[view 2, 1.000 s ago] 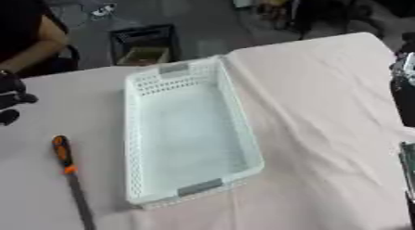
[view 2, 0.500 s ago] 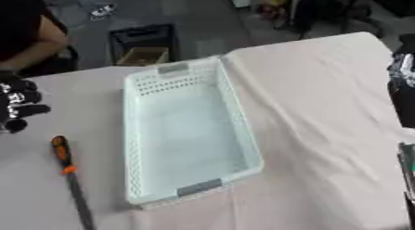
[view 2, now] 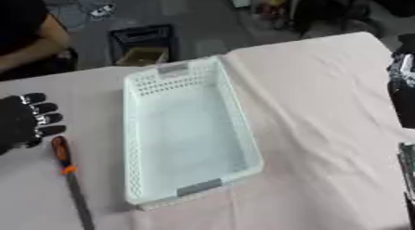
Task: Pick up objects on the table and place them in the box.
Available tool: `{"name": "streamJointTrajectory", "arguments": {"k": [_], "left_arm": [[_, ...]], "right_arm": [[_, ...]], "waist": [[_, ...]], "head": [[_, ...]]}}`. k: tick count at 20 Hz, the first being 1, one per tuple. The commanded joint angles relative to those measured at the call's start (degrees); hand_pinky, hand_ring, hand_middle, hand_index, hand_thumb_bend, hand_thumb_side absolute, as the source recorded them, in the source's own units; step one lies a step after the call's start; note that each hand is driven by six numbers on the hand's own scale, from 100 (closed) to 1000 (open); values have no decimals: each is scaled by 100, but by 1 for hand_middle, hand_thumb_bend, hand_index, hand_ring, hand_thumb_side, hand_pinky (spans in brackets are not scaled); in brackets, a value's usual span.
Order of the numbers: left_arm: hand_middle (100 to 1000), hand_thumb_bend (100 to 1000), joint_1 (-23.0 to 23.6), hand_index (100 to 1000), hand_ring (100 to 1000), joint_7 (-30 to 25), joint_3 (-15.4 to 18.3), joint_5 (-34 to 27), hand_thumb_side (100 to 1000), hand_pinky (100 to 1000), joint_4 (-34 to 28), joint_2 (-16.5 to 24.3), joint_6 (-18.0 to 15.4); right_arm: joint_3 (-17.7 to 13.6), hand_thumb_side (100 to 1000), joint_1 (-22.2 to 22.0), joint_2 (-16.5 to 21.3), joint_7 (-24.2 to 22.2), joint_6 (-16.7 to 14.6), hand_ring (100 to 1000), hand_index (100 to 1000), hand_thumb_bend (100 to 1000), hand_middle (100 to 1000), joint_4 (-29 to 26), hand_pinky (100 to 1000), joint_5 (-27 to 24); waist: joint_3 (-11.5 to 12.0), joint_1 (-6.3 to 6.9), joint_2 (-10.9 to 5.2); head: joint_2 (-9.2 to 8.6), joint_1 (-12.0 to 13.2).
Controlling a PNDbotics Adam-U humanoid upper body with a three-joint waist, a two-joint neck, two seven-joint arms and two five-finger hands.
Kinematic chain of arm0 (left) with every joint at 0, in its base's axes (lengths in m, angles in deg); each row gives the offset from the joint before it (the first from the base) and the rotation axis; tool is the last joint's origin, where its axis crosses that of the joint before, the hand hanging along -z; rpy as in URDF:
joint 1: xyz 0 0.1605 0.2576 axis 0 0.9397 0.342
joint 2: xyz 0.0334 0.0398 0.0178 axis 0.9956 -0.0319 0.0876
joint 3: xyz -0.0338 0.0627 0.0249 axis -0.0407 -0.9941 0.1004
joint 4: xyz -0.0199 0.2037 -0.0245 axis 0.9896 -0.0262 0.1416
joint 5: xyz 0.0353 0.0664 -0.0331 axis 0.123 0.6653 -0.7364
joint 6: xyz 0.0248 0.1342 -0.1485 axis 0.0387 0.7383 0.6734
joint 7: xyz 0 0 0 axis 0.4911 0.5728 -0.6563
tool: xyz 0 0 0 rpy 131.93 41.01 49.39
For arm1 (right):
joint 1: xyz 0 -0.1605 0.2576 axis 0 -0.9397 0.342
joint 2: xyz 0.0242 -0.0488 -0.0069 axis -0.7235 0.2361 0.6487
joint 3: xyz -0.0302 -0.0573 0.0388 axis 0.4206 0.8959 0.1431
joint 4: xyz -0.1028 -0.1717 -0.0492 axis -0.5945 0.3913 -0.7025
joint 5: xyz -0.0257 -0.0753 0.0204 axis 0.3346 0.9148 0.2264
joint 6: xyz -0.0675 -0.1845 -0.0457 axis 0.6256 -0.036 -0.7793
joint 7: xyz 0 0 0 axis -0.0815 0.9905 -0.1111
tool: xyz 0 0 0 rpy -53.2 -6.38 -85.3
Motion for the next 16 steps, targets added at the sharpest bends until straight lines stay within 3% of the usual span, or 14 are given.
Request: {"name": "streamJointTrajectory", "arguments": {"k": [1,16], "left_arm": [[630,342,-113,801,749,120,-66,166,182,687,94,27,-92],[676,290,-123,777,771,117,-313,376,203,703,501,1,-475]], "right_arm": [[-8,643,64,141,-30,-3,412,691,100,464,-33,313,-25],[6,646,56,146,-55,-19,413,692,100,465,-24,314,-40]], "waist": [[-14,-15,-62],[-61,31,-79]], "head": [[-31,35],[7,38]]}}
